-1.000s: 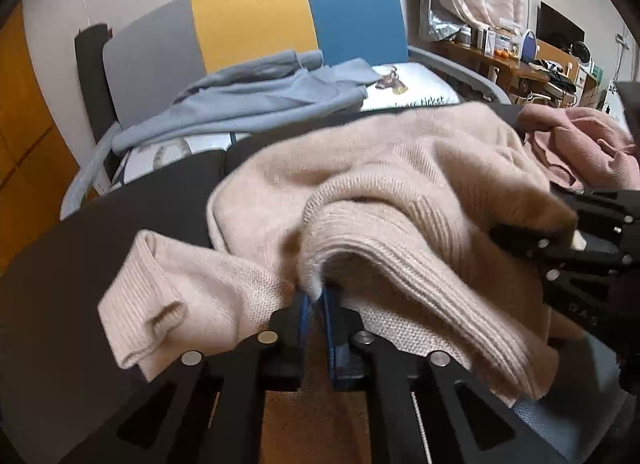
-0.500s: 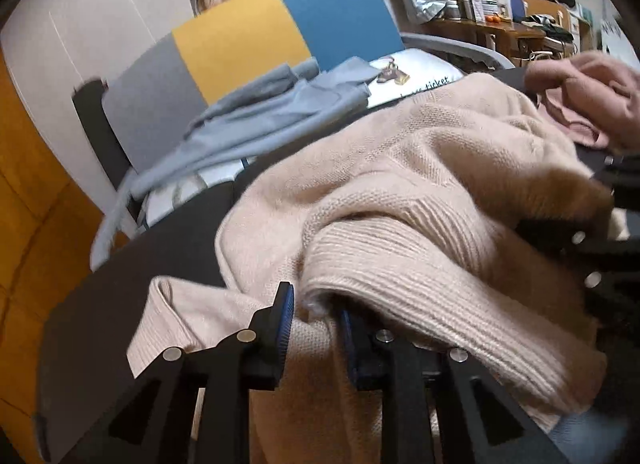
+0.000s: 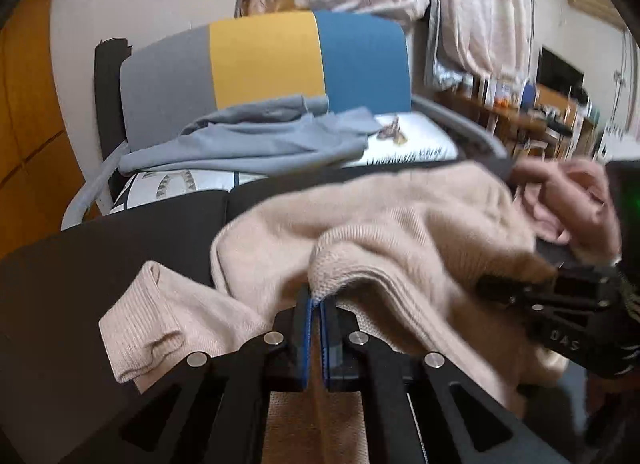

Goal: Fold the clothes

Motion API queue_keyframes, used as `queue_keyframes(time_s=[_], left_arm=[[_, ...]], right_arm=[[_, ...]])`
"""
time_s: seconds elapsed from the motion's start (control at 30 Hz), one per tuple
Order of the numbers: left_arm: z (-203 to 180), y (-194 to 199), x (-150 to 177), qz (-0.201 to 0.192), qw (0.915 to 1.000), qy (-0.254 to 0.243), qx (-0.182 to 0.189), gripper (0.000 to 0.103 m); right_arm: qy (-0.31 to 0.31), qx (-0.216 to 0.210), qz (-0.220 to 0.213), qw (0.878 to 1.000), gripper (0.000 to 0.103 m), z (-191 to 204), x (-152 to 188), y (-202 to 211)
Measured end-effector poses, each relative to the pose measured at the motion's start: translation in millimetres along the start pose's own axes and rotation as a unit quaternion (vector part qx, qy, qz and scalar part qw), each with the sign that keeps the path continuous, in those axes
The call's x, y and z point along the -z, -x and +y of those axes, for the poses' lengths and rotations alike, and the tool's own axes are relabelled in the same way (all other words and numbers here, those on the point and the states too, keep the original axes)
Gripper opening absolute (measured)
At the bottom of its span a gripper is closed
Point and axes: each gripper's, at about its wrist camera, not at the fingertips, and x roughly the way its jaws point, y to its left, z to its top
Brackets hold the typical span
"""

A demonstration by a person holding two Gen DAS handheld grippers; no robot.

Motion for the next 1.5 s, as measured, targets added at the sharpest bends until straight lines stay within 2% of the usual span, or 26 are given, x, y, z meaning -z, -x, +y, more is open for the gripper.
queue_keyframes(time_s=[0.17,0.37,0.43,0.63,0.7,0.8,0.87,0.97,1.0,1.03,1.07,1.13,1.27,1.4,1.5], left_arm=[[4.0,27.1,-7.4,-0.038,0.9992,0.009,0.014,0.002],[10.5,82.2,-29.6,-0.104,0.9942,0.024,0.017,0.002],[13.5,104.2,-38.0,-0.13,0.991,0.029,0.015,0.002],[16.5,172.1,-63.6,-0.2,0.9795,0.02,0.015,0.002],[15.6,197.3,-72.6,-0.228,0.9736,0.013,0.014,0.0],[16.8,232.1,-86.1,-0.261,0.9646,0.016,0.036,0.0],[14.1,246.5,-92.8,-0.27,0.9623,0.003,0.035,0.0],[15.4,249.7,-88.9,-0.257,0.9658,-0.014,0.035,0.001],[17.5,244.6,-82.3,-0.245,0.9688,-0.011,0.036,0.008],[20.4,237.2,-72.1,-0.231,0.9723,-0.002,0.039,0.025],[23.4,229.7,-62.0,-0.216,0.9755,0.006,0.042,0.027],[27.9,210.5,-37.7,-0.175,0.981,0.029,0.08,0.027],[14.2,171.3,17.0,-0.111,0.9819,0.057,0.142,0.028],[-13.0,140.5,47.6,-0.069,0.9834,0.055,0.158,0.029],[-30.7,133.5,47.6,-0.063,0.9842,0.04,0.161,0.029]], right_arm=[[-0.034,-0.024,-0.035,0.999,0.01,-3.0,-11.5,29.1],[-0.023,-0.051,-0.116,0.992,0.01,15.4,-36.9,94.8],[-0.011,-0.065,-0.144,0.987,0.01,28.4,-46.6,119.5],[0.02,-0.105,-0.195,0.975,0.01,65.7,-73.9,178.9],[0.03,-0.113,-0.211,0.971,0.01,77.4,-82.6,198.4],[0.051,-0.116,-0.229,0.965,0.01,96.4,-92.0,221.8],[0.066,-0.111,-0.237,0.963,0.01,110.0,-96.3,233.6],[0.063,-0.103,-0.236,0.964,0.01,116.0,-97.2,237.3],[0.06,-0.103,-0.235,0.965,0.01,115.8,-96.7,237.2],[0.054,-0.104,-0.232,0.966,0.01,113.6,-95.2,235.9],[0.05,-0.105,-0.229,0.966,0.01,111.5,-93.7,234.3],[0.047,-0.105,-0.22,0.969,0.01,107.6,-92.0,228.8],[0.049,-0.104,-0.203,0.972,0.01,104.7,-93.5,216.7],[0.059,-0.103,-0.204,0.972,0.01,109.9,-97.5,216.8],[0.067,-0.103,-0.205,0.971,0.01,114.0,-96.6,218.6]])
